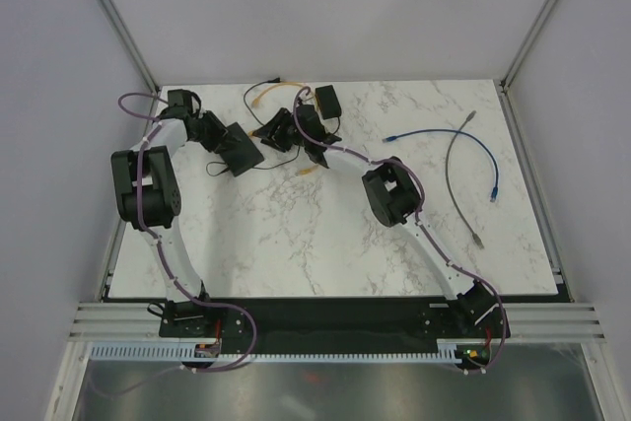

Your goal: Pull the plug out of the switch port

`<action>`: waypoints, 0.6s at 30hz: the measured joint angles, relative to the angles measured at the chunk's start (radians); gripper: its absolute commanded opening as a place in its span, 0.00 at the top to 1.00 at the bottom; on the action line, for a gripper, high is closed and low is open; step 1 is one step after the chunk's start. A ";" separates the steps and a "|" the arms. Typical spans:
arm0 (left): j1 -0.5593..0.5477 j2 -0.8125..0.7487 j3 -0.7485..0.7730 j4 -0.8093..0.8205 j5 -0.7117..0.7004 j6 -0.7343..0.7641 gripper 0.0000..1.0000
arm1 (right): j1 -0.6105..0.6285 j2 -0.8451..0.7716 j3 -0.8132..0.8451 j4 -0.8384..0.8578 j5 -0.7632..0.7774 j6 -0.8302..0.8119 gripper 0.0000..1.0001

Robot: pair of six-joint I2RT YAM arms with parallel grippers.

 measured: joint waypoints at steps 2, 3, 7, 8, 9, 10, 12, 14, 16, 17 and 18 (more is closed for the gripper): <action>-0.002 0.014 0.000 0.000 -0.001 -0.011 0.67 | 0.008 0.008 0.018 -0.001 0.014 0.003 0.47; -0.005 0.021 0.000 -0.001 -0.002 -0.015 0.67 | 0.011 0.014 0.031 -0.001 0.021 0.006 0.48; -0.006 0.042 0.000 -0.009 -0.005 -0.022 0.67 | 0.024 0.043 0.073 0.007 0.051 0.028 0.48; -0.007 0.042 0.000 -0.014 -0.008 -0.022 0.67 | 0.026 0.052 0.083 0.006 0.059 0.033 0.49; -0.007 0.042 0.000 -0.020 -0.009 -0.022 0.67 | 0.029 0.062 0.094 0.006 0.069 0.039 0.49; -0.007 0.042 0.000 -0.023 -0.010 -0.022 0.67 | 0.031 0.071 0.101 0.011 0.077 0.050 0.50; -0.007 0.042 -0.001 -0.024 -0.016 -0.022 0.67 | 0.034 0.080 0.114 0.015 0.095 0.064 0.50; -0.007 0.042 -0.002 -0.031 -0.017 -0.022 0.67 | 0.037 0.090 0.128 0.015 0.114 0.077 0.50; -0.007 0.042 -0.002 -0.032 -0.018 -0.022 0.67 | 0.039 0.097 0.137 0.018 0.130 0.087 0.51; -0.007 0.042 -0.003 -0.033 -0.018 -0.022 0.67 | 0.040 0.103 0.146 0.020 0.142 0.092 0.52; -0.007 0.042 -0.003 -0.033 -0.018 -0.022 0.67 | 0.042 0.109 0.154 0.024 0.151 0.098 0.52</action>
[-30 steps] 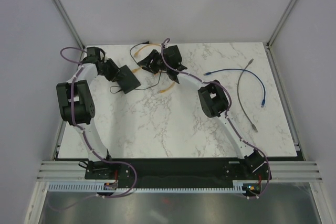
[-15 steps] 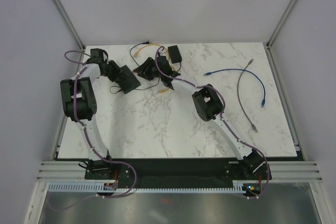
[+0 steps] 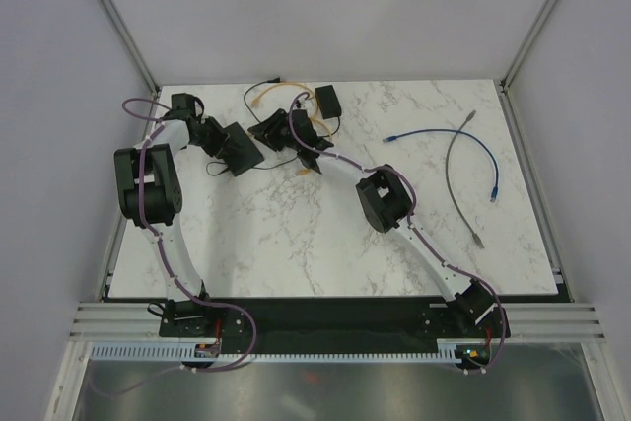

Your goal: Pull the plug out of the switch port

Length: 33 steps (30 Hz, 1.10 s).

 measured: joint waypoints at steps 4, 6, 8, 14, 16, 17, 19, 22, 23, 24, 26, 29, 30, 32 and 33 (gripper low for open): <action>0.000 0.000 0.000 -0.001 0.000 0.000 0.67 | 0.005 0.019 0.025 0.006 0.031 0.020 0.56; 0.000 0.000 0.000 -0.003 0.001 0.000 0.67 | 0.008 0.021 0.026 0.005 0.039 0.024 0.58; 0.000 0.000 0.000 -0.005 0.002 0.000 0.67 | 0.011 0.025 0.028 0.006 0.045 0.029 0.58; 0.000 0.000 0.000 -0.007 0.003 0.001 0.67 | 0.016 0.033 0.034 0.011 0.060 0.046 0.69; 0.000 0.000 0.000 -0.007 0.005 0.002 0.67 | 0.017 0.035 0.035 0.013 0.061 0.057 0.74; 0.000 0.000 0.000 -0.007 0.008 0.005 0.67 | 0.017 0.035 0.035 0.013 0.062 0.062 0.76; 0.000 0.000 0.000 -0.007 0.016 0.013 0.67 | 0.017 0.035 0.035 0.013 0.060 0.066 0.75; 0.000 0.000 0.001 -0.009 0.020 0.026 0.67 | 0.016 0.035 0.026 0.029 0.045 0.064 0.75; 0.000 0.000 0.003 -0.012 0.020 0.028 0.67 | 0.015 0.034 0.016 0.047 0.033 0.061 0.75; 0.000 0.000 0.006 -0.018 0.019 0.032 0.67 | 0.014 0.032 0.005 0.064 0.023 0.060 0.76; 0.000 0.000 0.018 -0.026 0.017 0.035 0.67 | 0.012 0.016 -0.038 0.109 -0.004 0.058 0.79; 0.002 0.000 0.050 -0.031 0.008 0.035 0.67 | 0.013 -0.024 -0.122 0.154 -0.042 0.055 0.79; 0.003 0.000 0.063 -0.032 0.007 0.035 0.67 | 0.013 -0.047 -0.166 0.167 -0.056 0.056 0.79; 0.006 0.000 0.092 -0.032 0.002 0.035 0.67 | 0.015 -0.078 -0.230 0.193 -0.080 0.059 0.79; 0.008 0.000 0.102 -0.032 0.002 0.035 0.67 | 0.016 -0.087 -0.246 0.199 -0.092 0.060 0.80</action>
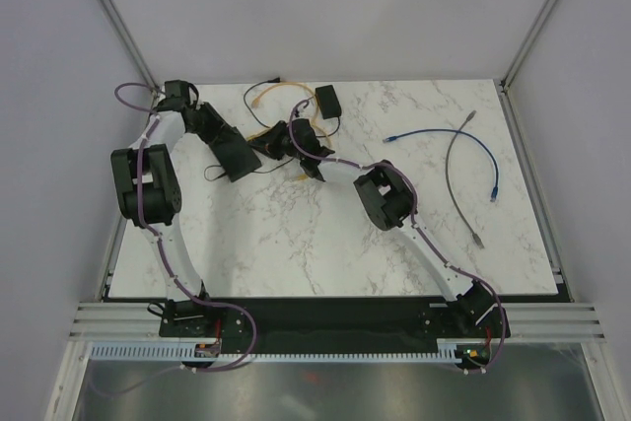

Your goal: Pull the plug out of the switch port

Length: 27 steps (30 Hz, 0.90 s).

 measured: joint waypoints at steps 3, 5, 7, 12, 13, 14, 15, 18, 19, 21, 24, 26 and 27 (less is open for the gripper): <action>0.003 0.000 0.021 0.002 -0.001 0.000 0.67 | 0.002 -0.034 -0.064 0.019 -0.036 0.006 0.81; 0.005 0.000 0.023 0.002 -0.002 0.000 0.67 | 0.004 -0.053 -0.105 0.037 -0.056 0.017 0.79; 0.006 0.000 0.023 0.000 -0.002 0.000 0.67 | 0.006 -0.067 -0.146 0.070 -0.072 0.033 0.71; 0.006 0.006 0.023 -0.001 -0.002 0.000 0.69 | 0.006 -0.089 -0.175 0.056 -0.064 0.056 0.63; 0.006 0.010 0.023 -0.003 -0.002 -0.001 0.70 | 0.006 -0.094 -0.175 0.038 -0.055 0.060 0.62; 0.006 0.014 0.022 -0.006 -0.004 -0.001 0.70 | 0.006 -0.098 -0.171 0.018 -0.046 0.062 0.62; 0.006 0.016 0.017 -0.008 -0.006 -0.001 0.71 | 0.006 -0.100 -0.161 -0.011 -0.036 0.064 0.62; 0.006 0.016 -0.009 -0.026 -0.012 -0.002 0.71 | 0.013 -0.101 -0.125 -0.091 0.000 0.080 0.61; 0.006 0.016 -0.014 -0.033 -0.016 -0.002 0.71 | 0.014 -0.101 -0.110 -0.118 0.013 0.087 0.62; 0.006 0.017 -0.024 -0.056 -0.031 -0.002 0.71 | 0.018 -0.101 -0.079 -0.184 0.037 0.098 0.62; 0.006 0.021 -0.024 -0.077 -0.044 -0.002 0.71 | 0.020 -0.090 -0.029 -0.251 0.064 0.121 0.64; 0.006 0.022 -0.025 -0.090 -0.058 -0.002 0.71 | 0.023 -0.072 0.008 -0.273 0.077 0.140 0.65; 0.006 0.024 -0.025 -0.093 -0.060 -0.001 0.71 | 0.023 -0.063 0.023 -0.282 0.086 0.148 0.65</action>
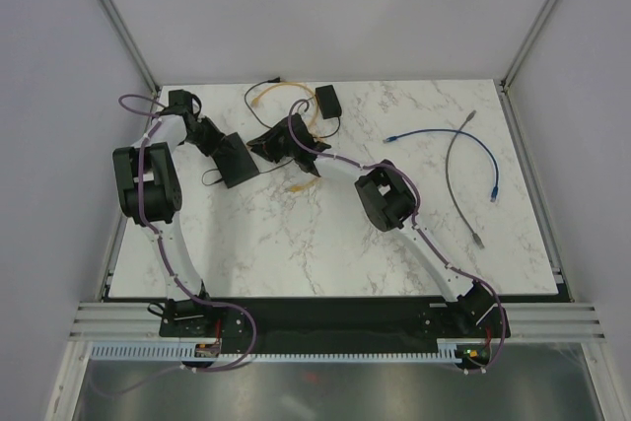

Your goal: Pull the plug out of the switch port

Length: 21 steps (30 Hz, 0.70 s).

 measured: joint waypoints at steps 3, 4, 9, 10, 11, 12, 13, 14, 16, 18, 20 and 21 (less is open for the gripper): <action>0.000 0.002 0.000 -0.005 0.000 0.000 0.72 | 0.002 0.016 0.028 -0.011 0.020 0.008 0.66; 0.000 0.003 0.000 -0.005 0.000 0.000 0.72 | 0.003 0.020 0.034 -0.014 0.025 0.010 0.66; -0.004 0.003 0.000 -0.007 -0.003 0.000 0.72 | 0.009 0.033 0.055 -0.024 0.043 0.012 0.67; -0.004 0.003 0.000 -0.007 -0.005 0.000 0.72 | 0.010 0.034 0.057 -0.024 0.045 0.012 0.67; -0.004 0.003 0.000 -0.008 -0.005 0.001 0.72 | 0.010 0.034 0.057 -0.024 0.046 0.012 0.67; -0.004 0.003 0.001 -0.009 -0.006 0.000 0.72 | 0.010 0.034 0.057 -0.024 0.047 0.011 0.68; -0.005 0.003 0.001 -0.010 -0.008 0.000 0.72 | 0.010 0.034 0.057 -0.025 0.047 0.011 0.69; -0.005 0.003 0.001 -0.010 -0.010 0.001 0.72 | 0.010 0.034 0.057 -0.025 0.047 0.011 0.71; -0.005 0.003 0.001 -0.010 -0.011 0.000 0.72 | 0.010 0.035 0.057 -0.025 0.047 0.011 0.78; -0.005 0.003 0.001 -0.010 -0.011 0.001 0.72 | 0.010 0.036 0.057 -0.024 0.047 0.011 0.82; -0.006 0.003 0.001 -0.011 -0.011 0.001 0.72 | 0.010 0.037 0.057 -0.024 0.047 0.012 0.89; -0.007 0.003 0.001 -0.011 -0.012 0.001 0.72 | 0.010 0.037 0.057 -0.023 0.047 0.013 0.93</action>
